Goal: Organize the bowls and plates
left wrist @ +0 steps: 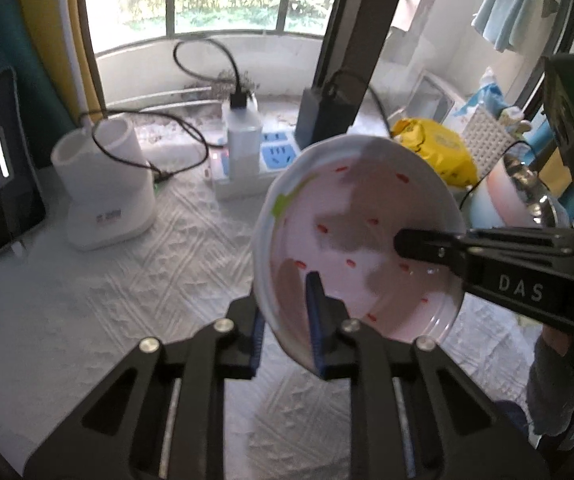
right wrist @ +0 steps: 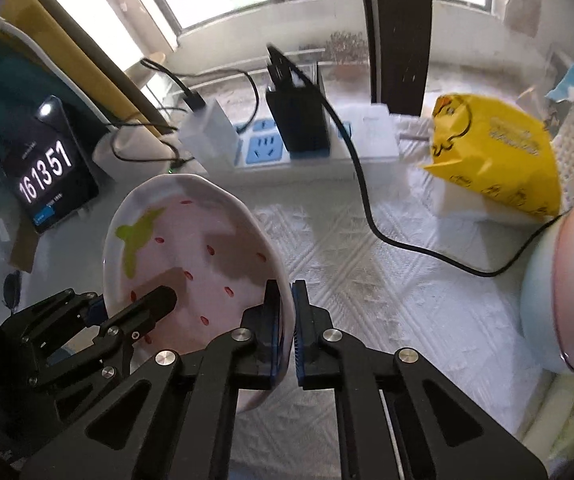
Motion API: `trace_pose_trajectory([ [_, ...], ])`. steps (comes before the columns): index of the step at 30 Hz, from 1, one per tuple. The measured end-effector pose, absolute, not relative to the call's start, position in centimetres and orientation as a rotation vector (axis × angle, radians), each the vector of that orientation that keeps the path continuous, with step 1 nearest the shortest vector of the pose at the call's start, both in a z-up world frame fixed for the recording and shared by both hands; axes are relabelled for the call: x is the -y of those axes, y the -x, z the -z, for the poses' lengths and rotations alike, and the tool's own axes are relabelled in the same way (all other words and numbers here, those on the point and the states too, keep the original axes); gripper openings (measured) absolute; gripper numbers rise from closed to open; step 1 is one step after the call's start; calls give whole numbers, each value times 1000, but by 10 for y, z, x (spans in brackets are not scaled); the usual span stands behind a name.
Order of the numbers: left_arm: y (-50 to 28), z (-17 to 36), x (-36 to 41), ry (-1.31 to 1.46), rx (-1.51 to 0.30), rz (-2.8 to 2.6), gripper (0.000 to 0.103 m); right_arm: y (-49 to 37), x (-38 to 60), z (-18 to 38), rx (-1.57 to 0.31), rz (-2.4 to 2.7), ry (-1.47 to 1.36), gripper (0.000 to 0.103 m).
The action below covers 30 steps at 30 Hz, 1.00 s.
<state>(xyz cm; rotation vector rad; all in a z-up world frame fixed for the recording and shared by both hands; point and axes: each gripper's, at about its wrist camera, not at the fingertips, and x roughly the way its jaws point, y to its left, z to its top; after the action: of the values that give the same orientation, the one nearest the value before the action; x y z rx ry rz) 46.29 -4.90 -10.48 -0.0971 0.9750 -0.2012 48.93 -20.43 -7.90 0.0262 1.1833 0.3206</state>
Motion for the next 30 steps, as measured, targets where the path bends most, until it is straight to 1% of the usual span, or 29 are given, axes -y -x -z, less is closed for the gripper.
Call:
trace_pose_trajectory([
  [14, -418, 63, 52, 112, -903, 242, 19, -439, 201, 31, -1100, -303, -19, 7],
  [21, -394, 52, 53, 120, -879, 258, 19, -408, 201, 18, -1068, -287, -3, 7],
  [30, -364, 52, 52, 129, -879, 276, 19, -374, 200, 15, -1058, -278, -2, 7],
])
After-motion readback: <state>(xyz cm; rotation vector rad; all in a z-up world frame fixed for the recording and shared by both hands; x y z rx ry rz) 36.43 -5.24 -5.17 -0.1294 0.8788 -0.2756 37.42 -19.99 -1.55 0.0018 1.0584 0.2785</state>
